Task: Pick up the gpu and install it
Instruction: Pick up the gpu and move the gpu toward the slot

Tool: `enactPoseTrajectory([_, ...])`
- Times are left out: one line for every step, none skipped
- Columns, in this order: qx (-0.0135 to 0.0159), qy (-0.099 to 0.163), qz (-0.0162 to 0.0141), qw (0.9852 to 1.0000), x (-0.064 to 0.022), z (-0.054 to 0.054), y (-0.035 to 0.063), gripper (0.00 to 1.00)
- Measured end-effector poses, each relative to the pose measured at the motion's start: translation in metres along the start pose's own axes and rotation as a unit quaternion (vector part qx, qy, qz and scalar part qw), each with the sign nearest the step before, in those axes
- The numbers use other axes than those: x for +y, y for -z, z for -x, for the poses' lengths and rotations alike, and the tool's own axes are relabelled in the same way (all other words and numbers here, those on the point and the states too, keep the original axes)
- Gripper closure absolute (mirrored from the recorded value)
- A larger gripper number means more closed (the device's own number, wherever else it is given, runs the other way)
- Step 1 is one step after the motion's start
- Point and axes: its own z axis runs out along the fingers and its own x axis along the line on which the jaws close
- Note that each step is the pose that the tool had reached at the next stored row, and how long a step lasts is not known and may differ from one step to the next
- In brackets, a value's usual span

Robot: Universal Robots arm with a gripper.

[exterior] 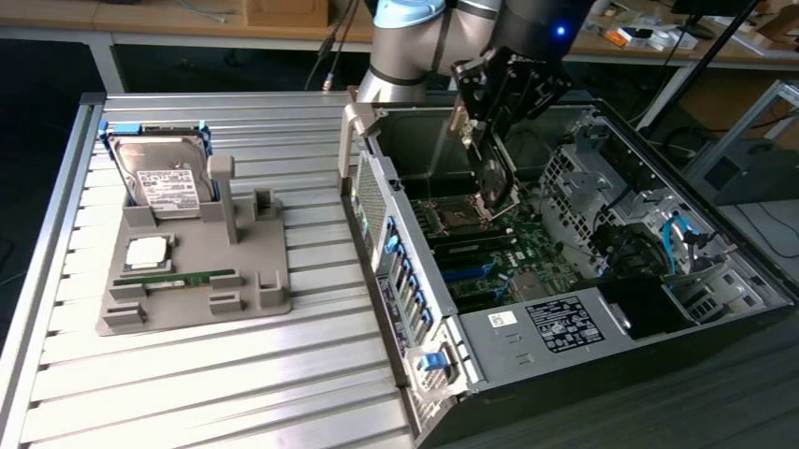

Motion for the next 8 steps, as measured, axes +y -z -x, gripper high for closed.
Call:
enactPoseTrajectory([0.0000, 0.000, 0.0000, 1.0000, 0.0000, 0.0005, -0.0003, 0.73])
enactPoseTrajectory([0.0000, 0.000, 0.0000, 1.0000, -0.0001, 0.0011, -0.0006, 0.73])
enactPoseTrajectory([0.0000, 0.000, 0.0000, 1.0000, -0.0002, 0.0018, -0.0010, 0.73])
enactPoseTrajectory([0.0000, 0.000, 0.0000, 1.0000, -0.0002, 0.0023, -0.0013, 0.73])
enactPoseTrajectory([0.0000, 0.000, 0.0000, 1.0000, -0.0002, 0.0028, -0.0015, 0.73])
enactPoseTrajectory([0.0000, 0.000, 0.0000, 1.0000, -0.0003, 0.0034, -0.0018, 0.73])
enactPoseTrajectory([0.0000, 0.000, 0.0000, 1.0000, -0.0004, 0.0044, -0.0024, 0.73])
enactPoseTrajectory([0.0000, 0.000, 0.0000, 1.0000, -0.0005, 0.0054, -0.0029, 0.73])
